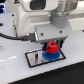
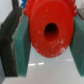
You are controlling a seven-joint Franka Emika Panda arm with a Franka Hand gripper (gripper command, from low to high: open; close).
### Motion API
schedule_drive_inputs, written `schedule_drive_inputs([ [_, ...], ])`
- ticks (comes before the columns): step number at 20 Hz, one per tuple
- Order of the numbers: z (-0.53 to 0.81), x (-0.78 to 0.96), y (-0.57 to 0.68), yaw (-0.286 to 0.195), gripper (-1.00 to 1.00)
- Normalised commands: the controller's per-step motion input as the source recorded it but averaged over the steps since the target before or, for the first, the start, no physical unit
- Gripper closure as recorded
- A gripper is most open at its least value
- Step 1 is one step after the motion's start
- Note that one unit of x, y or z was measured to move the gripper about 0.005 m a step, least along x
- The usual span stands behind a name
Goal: Insert the blue gear onto the right peg, followed by the red gear
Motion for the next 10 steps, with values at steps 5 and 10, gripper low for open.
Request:
schedule_drive_inputs([
  [5, 0.00, 0.15, -0.02, 0.000, 1.00],
  [10, -0.23, 0.13, -0.03, 0.000, 1.00],
])
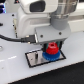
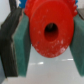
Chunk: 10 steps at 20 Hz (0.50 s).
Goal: Insert the blue gear onto the right peg, followed by the red gear
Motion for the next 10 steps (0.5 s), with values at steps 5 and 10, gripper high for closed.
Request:
schedule_drive_inputs([
  [5, -0.08, 0.11, -0.01, 0.000, 1.00],
  [10, 0.17, 0.00, 0.01, 0.000, -1.00],
])
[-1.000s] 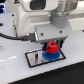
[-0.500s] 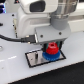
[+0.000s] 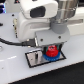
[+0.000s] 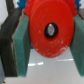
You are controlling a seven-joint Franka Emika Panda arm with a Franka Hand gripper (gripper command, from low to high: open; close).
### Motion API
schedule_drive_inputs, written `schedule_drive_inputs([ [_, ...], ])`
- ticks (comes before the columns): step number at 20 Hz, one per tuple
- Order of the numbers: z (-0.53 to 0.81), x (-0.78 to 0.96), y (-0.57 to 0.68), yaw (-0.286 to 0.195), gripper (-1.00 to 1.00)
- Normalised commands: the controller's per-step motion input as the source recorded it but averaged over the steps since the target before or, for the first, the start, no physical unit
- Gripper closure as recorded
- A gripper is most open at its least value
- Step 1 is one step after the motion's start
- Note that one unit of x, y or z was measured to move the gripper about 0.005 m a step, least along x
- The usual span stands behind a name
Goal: Insert the blue gear onto the right peg, followed by the red gear
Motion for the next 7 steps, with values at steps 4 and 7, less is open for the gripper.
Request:
schedule_drive_inputs([
  [4, 0.30, 0.00, 0.00, 0.000, -1.00],
  [7, 0.54, -0.01, 0.03, 0.000, -1.00],
])
